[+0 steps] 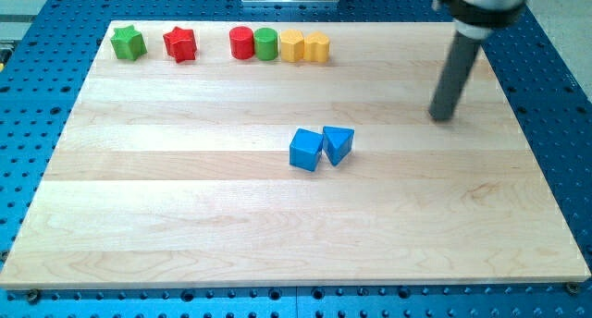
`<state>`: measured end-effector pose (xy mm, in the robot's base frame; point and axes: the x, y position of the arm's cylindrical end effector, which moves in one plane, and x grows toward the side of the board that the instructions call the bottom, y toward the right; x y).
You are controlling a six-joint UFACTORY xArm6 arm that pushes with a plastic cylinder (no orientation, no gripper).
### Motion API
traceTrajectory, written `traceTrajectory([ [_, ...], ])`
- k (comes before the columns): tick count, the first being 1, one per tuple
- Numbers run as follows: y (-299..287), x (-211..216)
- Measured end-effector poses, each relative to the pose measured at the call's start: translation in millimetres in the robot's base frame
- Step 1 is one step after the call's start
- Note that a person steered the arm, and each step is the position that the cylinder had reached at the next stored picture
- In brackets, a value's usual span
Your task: Move the triangle into the heart
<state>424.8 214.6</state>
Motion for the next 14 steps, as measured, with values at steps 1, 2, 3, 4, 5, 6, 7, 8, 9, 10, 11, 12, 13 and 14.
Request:
traceTrajectory([
  [1, 12.1, 80.1],
  [2, -47.1, 111.8],
  [3, -97.2, 92.1],
  [4, -142.9, 51.0],
  [5, -176.3, 43.0],
  [6, -182.6, 62.0],
  [7, -185.1, 19.4],
  [8, -185.8, -37.1],
  [9, -172.6, -32.9],
  [10, -172.6, -33.0],
  [11, -175.4, -54.6],
  [12, -208.3, -44.8],
  [13, -241.1, -78.2],
  [14, -235.6, -95.9],
])
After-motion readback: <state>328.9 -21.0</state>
